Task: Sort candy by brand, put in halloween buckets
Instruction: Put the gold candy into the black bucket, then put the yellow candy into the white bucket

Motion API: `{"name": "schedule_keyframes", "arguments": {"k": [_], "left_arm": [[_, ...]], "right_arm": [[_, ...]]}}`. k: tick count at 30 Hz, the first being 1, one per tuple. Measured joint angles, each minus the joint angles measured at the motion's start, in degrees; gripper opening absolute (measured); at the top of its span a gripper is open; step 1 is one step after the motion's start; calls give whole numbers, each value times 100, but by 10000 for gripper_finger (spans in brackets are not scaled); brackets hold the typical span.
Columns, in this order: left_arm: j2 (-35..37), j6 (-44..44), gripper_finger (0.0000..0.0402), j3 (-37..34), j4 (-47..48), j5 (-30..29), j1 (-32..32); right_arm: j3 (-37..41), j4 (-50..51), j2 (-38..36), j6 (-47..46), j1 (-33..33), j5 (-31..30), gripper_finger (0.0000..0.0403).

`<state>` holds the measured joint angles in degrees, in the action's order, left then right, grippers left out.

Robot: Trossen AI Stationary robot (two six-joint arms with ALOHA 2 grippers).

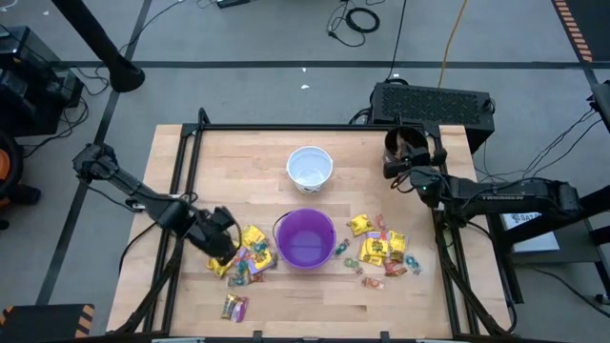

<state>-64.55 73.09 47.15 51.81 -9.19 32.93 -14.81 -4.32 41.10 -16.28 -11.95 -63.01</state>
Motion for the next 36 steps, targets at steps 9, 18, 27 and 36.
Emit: {"name": "schedule_keyframes", "arguments": {"k": [9, 18, 27, 36], "left_arm": [[-31, 1508, 211, -34, -82, -27, 1318], [-846, 1922, 211, -32, -68, 67, 2315], [-1842, 1509, 211, -80, 610, 122, 2461], [-1899, 1315, 211, -276, 528, -365, 2650]], "right_arm": [[-46, -605, -133, 537, -85, 434, 186], [-332, -752, -275, 1241, 45, 792, 229], [-332, -745, -269, 1248, 45, 1070, 224], [-332, -743, -269, 1250, 45, 1087, 224]]}}
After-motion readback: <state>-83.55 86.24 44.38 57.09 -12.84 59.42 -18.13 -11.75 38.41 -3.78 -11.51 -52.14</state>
